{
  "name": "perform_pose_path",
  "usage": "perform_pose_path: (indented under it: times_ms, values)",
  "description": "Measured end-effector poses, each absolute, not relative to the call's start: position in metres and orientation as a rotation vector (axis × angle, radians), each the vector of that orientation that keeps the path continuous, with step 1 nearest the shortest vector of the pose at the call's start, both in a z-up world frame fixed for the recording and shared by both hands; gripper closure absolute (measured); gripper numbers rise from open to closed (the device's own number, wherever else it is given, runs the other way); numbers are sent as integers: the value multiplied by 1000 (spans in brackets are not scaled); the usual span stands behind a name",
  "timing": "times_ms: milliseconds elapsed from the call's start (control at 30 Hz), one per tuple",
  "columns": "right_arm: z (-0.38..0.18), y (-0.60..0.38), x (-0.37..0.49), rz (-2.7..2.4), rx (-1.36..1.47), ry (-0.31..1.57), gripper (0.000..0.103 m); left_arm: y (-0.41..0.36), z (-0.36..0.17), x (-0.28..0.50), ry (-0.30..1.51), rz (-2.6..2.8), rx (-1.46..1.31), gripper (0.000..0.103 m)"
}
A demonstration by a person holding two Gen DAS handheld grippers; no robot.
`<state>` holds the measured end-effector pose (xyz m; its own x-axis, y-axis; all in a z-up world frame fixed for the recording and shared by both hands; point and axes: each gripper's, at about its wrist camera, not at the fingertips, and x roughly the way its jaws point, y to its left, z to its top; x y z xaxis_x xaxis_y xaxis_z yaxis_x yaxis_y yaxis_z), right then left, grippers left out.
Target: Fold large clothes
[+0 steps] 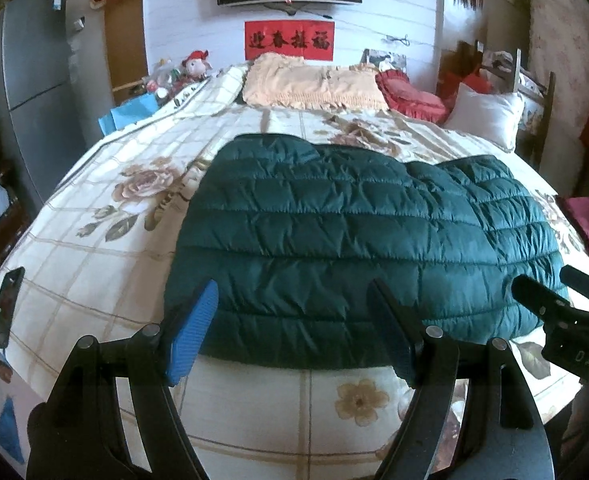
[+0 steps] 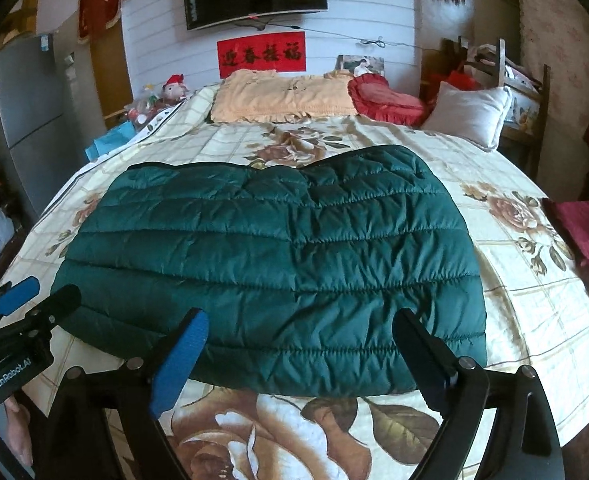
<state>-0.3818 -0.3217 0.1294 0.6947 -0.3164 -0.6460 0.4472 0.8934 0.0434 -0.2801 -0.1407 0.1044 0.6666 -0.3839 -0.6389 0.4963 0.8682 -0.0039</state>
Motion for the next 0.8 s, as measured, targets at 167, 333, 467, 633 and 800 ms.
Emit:
perform_pose_path:
  times_ms: [167,333,467,633,800]
  values:
    - [128,-321,-379,-427,222,683,11,-139,105,-278,661,-485,180,26]
    - [128,-321,-379,-426,226,682,11,-138,102,-277,657,-463,187,26]
    - [127,-320,-378,-425,237,680,10,-140,98,-275,672,-458,195,26]
    - [125,-318,-377,-420,238,687,10,-139,94,-271,691,-464,184,26]
    - [125,-317,-376,-420,237,688,10,-139,95,-272,687,-472,177,26]
